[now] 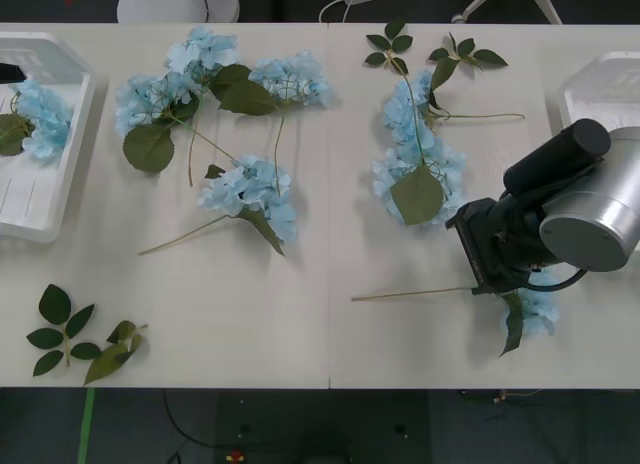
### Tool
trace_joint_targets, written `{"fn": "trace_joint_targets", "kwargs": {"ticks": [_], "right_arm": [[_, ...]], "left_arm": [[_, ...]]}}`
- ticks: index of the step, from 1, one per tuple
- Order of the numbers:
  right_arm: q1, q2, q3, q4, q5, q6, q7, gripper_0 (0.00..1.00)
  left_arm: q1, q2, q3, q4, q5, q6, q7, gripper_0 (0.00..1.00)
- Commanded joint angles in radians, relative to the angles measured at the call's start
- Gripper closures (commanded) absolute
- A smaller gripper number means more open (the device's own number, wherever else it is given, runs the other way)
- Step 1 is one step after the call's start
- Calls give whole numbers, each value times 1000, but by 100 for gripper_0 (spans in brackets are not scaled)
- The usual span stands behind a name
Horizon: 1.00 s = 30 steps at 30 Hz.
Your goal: Place the red flowers into the right box and the blue flowers into the left box. If a person shows an open palm, hand one flower to the person first, then continue sorting.
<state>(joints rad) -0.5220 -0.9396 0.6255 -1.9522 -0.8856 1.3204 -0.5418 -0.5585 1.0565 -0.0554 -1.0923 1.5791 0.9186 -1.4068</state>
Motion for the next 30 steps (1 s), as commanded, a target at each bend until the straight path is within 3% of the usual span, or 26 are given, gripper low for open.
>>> {"fn": "trace_joint_targets", "kwargs": {"ticks": [1,8,14,25,30], "right_arm": [[63,39,0,6,39,-39,36,0],[109,62,7,13,112,-75,46,0],[111,130,8,87,168,-82,68,0],[112,202,13,157,229,-82,106,0],[114,193,53,193,243,-118,128,0]], "left_arm": [[-133,-127,-77,-14,-97,0,63,0],[-199,-267,-172,-11,-286,-80,318,0],[-347,-359,-333,98,-478,-80,555,0],[-508,-492,-345,384,-642,-101,615,0],[-528,-520,-345,448,-677,-145,617,0]]}}
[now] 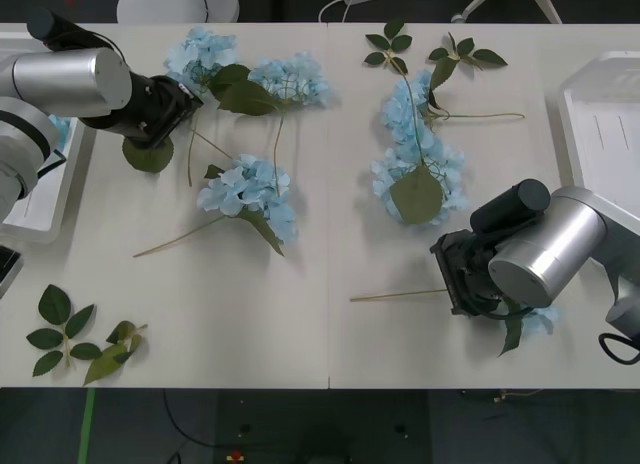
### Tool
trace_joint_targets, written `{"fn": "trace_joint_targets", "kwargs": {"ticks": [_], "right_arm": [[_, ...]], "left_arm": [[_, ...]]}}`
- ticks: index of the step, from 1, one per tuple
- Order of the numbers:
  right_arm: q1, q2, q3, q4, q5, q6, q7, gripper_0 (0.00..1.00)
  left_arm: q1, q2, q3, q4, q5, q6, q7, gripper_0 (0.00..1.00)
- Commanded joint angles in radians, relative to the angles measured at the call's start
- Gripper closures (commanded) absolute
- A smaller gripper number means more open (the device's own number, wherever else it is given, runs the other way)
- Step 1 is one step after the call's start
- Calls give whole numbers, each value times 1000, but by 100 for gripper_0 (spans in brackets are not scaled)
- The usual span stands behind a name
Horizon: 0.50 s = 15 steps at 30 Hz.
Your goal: Place the red flowers into the right box and the blue flowers into the left box. If a person shows an open palm, hand one flower to the person first, then continue sorting.
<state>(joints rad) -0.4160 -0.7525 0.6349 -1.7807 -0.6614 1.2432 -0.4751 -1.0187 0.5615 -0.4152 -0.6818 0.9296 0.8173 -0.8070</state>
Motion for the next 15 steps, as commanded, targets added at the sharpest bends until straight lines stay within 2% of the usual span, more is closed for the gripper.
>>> {"fn": "trace_joint_targets", "kwargs": {"ticks": [1,10,11,12,13,14,15], "right_arm": [[8,5,48,32,19,-56,64,0],[8,7,49,55,16,-70,90,0],[8,9,49,57,16,-70,95,3],[6,9,49,58,14,-70,96,8],[6,9,49,63,14,-71,101,31],[6,12,49,70,13,-73,107,47],[6,13,49,75,14,-77,108,53]], "left_arm": [[-69,-29,16,48,-32,-52,19,0],[-72,-52,15,107,-63,-89,31,0],[-74,-55,15,111,-69,-89,32,0],[-74,-55,15,114,-74,-89,34,0],[-72,-58,9,122,-80,-89,34,0],[-72,-60,-8,130,-84,-89,34,0],[-74,-60,-19,133,-86,-89,35,0]]}}
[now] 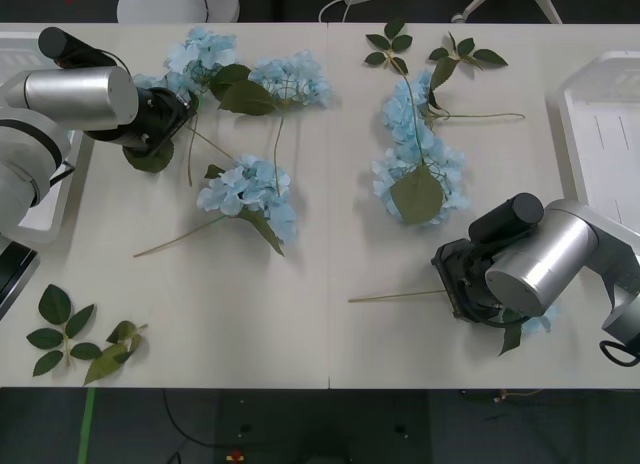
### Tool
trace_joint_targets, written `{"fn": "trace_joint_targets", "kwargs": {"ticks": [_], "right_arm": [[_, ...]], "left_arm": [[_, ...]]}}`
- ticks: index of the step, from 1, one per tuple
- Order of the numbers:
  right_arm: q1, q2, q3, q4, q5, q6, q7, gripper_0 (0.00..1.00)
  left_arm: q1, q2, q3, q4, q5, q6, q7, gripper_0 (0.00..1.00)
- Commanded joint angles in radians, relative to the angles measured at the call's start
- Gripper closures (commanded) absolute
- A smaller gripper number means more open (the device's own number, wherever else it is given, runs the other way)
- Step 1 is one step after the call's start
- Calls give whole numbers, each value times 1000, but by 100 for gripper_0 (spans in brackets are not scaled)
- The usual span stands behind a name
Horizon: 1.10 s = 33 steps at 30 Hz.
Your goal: Place the red flowers into the right box and the blue flowers into the left box. If a person shows an open palm, hand one flower to the person first, then continue sorting.
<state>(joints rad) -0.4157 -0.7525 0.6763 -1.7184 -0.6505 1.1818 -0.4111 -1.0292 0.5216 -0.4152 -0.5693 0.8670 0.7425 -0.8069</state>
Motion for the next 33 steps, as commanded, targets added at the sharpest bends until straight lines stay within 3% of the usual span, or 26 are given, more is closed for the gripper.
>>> {"fn": "trace_joint_targets", "kwargs": {"ticks": [1,2,4,6,8,18,23,29,31,32,33], "right_arm": [[8,15,8,22,2,-24,51,66],[6,18,8,31,2,-33,55,74],[6,21,8,45,5,-51,66,79],[6,25,8,63,6,-71,83,94],[6,28,8,74,11,-77,92,100],[6,18,-12,80,14,-76,179,100],[6,-4,-86,80,-54,-74,301,100],[-3,-59,-238,40,-150,-31,614,100],[-3,-90,-279,10,-178,-14,747,100],[-2,-119,-314,-24,-199,-5,836,100],[-3,-131,-327,-37,-210,-2,877,100]], "left_arm": [[-63,-20,-42,25,-26,-14,37,0],[-63,-23,-65,25,-28,-14,41,0],[-63,-23,-93,25,-32,-14,44,0],[-61,-31,-106,25,-37,-14,49,0],[-63,-35,-113,25,-49,-3,49,0],[-71,-92,-159,25,-348,196,-2,0],[-71,-100,-171,51,-269,209,-5,0],[-71,-115,-171,103,-183,189,-23,0],[-71,-121,-171,112,-181,176,-26,35],[-71,-124,-171,123,-180,166,-26,71],[-71,-126,-171,129,-178,161,-26,87]]}}
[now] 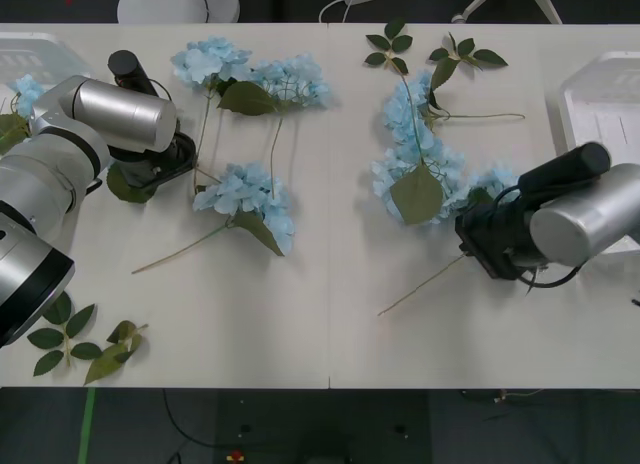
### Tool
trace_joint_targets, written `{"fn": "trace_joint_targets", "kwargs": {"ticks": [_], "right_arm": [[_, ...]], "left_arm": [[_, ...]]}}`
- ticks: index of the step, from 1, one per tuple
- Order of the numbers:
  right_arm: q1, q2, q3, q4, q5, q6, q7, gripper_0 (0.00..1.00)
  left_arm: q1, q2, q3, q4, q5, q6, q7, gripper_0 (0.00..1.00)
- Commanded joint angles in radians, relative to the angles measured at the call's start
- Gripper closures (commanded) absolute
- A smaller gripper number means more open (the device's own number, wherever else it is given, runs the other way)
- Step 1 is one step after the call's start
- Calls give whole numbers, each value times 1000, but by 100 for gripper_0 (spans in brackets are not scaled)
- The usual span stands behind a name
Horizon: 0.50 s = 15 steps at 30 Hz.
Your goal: Place the red flowers into the right box and the blue flowers into the left box. If a person shows an open palm, hand one flower to the person first, then continue sorting.
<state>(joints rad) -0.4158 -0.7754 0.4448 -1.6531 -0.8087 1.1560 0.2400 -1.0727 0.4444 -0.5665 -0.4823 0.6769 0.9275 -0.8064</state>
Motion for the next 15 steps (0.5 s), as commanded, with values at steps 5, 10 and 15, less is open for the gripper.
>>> {"fn": "trace_joint_targets", "kwargs": {"ticks": [5,10,15], "right_arm": [[-3,-197,-172,-211,-118,13,544,100],[-3,-231,-236,-293,-148,-38,760,100],[-14,-232,-273,-343,-236,-165,917,100]], "left_arm": [[-26,-56,-19,82,13,-82,-30,100],[-27,-47,-18,76,7,-95,-33,100],[-27,-10,-13,22,-20,-95,-36,100]]}}
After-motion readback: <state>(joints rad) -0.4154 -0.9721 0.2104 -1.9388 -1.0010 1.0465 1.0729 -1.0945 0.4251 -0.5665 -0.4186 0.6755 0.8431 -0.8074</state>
